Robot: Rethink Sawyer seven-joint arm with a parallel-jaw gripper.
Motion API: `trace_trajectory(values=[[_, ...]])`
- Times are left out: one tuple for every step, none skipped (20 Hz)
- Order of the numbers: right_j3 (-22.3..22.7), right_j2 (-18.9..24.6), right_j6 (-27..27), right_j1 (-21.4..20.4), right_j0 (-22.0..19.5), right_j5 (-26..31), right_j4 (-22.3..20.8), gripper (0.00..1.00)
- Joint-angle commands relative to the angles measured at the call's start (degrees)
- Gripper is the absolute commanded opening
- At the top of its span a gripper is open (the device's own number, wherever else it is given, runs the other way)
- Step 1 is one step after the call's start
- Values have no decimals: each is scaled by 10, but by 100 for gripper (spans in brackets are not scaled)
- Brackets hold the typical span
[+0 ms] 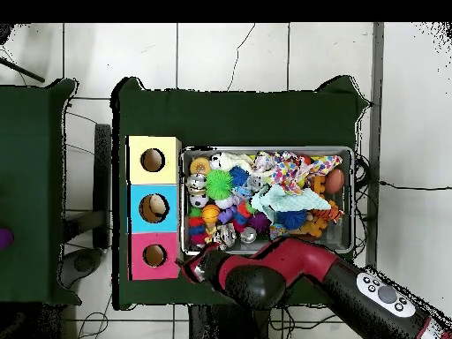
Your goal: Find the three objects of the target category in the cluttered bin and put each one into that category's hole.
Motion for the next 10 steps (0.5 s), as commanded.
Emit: trace_trajectory(values=[[-119,-10,-185,59,-2,76,-44,100],[-123,-10,-188,64,-2,78,-46,100],[-124,-10,-189,67,-3,79,-47,100],[-126,-10,-190,69,-3,81,-49,100],[-129,-11,-191,72,-2,82,-51,100],[-131,-11,-193,75,-2,83,-54,100],[-133,-11,-194,78,-2,83,-55,100],[-135,-12,-196,82,-2,84,-57,100],[-137,-12,-197,86,-3,84,-59,100],[-139,-13,-199,90,-4,84,-60,100]])
